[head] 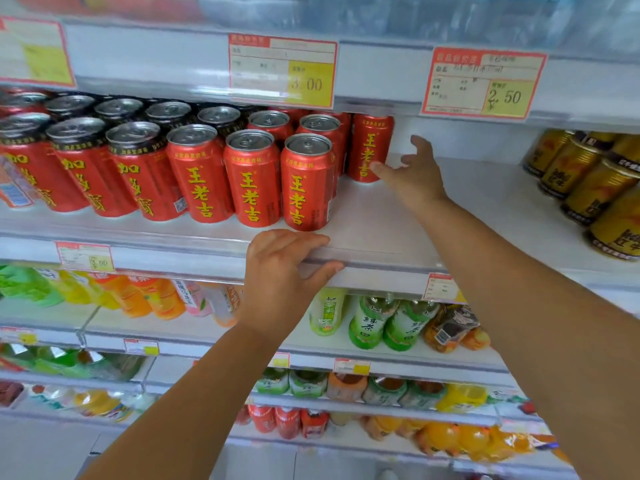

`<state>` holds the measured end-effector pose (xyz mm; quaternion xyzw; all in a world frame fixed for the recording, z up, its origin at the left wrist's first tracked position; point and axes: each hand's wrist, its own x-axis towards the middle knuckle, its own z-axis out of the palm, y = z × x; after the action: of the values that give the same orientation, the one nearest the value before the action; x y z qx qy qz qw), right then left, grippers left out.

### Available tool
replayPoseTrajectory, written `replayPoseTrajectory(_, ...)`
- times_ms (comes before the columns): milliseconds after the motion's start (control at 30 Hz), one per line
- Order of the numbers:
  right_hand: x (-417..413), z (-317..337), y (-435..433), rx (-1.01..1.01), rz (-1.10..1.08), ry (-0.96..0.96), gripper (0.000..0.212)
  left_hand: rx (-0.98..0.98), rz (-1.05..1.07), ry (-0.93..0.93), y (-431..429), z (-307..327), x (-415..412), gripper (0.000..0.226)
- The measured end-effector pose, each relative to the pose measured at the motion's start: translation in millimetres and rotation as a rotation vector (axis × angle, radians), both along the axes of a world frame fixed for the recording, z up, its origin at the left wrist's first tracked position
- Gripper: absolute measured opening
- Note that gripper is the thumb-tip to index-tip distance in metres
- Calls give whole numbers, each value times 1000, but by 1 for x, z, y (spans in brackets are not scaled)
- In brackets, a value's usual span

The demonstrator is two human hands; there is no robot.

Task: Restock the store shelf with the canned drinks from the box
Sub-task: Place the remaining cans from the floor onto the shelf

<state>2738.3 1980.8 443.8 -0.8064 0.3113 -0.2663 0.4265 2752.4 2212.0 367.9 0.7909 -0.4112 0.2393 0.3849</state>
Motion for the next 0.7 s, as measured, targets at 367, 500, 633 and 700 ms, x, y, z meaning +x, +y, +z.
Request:
replayPoseTrajectory(367,-291,-66,45,14,-268,-380,32,32,-474,109,-45,-20,-147,27)
replayPoseTrajectory(500,-415,-165,13,199,-547,-128,30,396,-625,339,-82,-110,-225,28)
replayPoseTrajectory(633,-537,-258,-9,435,-737,205,27,778,-624,661,-115,-207,-308,29)
replayPoseTrajectory(700,-581,-301,-14,579,-769,310,25,930,-587,807,-129,-253,-344,35)
